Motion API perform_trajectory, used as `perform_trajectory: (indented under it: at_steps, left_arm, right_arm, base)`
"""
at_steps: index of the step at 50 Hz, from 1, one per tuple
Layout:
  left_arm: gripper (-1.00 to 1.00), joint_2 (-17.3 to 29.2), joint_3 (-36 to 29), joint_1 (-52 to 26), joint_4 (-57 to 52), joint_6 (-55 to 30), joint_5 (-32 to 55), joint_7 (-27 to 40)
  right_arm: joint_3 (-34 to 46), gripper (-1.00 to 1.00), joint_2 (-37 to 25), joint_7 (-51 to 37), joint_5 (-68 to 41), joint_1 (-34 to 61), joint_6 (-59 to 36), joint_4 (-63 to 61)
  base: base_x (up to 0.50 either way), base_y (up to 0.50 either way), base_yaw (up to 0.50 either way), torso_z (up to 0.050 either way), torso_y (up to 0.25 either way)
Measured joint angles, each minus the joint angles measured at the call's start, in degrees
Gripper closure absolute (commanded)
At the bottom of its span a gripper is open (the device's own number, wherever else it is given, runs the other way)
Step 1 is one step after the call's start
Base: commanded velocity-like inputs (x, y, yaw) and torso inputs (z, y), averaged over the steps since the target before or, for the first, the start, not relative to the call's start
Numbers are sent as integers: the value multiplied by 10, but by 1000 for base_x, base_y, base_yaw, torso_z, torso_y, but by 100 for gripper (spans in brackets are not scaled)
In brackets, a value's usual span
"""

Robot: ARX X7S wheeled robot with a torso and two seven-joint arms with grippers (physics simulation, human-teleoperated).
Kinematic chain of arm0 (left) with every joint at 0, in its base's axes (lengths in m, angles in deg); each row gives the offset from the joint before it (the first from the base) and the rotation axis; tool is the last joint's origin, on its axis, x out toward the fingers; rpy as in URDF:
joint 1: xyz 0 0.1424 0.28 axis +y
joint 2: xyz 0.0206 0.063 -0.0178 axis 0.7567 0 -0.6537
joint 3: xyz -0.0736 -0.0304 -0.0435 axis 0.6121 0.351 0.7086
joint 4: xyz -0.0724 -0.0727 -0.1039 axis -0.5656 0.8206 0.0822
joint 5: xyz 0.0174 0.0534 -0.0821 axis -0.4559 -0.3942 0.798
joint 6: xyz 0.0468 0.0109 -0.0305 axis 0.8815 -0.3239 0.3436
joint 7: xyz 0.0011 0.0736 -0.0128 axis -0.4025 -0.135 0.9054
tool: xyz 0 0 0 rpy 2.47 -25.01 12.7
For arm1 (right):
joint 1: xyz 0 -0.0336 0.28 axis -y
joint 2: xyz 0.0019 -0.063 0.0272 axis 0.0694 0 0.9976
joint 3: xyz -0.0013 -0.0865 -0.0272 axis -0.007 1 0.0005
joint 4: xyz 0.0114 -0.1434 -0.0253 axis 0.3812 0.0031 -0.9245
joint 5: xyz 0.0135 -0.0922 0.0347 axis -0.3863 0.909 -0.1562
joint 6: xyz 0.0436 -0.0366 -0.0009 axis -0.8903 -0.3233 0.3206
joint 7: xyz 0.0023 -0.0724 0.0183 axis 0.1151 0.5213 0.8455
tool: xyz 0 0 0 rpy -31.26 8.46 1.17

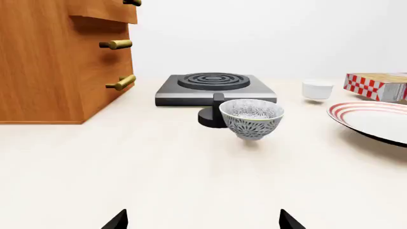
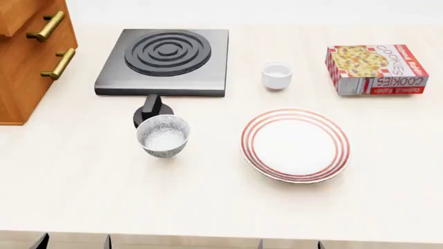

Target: Pick the akita bowl on the wooden cabinet and place it on the plate.

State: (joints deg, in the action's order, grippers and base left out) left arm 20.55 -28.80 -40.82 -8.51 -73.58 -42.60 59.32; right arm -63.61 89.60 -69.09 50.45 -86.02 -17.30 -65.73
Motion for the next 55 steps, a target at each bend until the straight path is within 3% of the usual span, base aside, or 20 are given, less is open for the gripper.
perform_trajectory:
  at_steps: [37,48,55]
  left_arm:
    - [-100,39,-46,1,-4,-7,37,49]
    - [-100,47,-52,2,-5,0,64,45]
    - [-100,50,-56,-3,-3,-11,62,60]
  right_arm:
    - [48,-100,-39,-44,-38,3,-8,0]
    - [55,-100,-46,-54,-48,4,-8,1]
    - [61,-100,-50,-60,-52,5,-8,1]
  base:
    - [0,0,0,0,0]
    - [0,0,0,49,0]
    - [0,0,0,10,0]
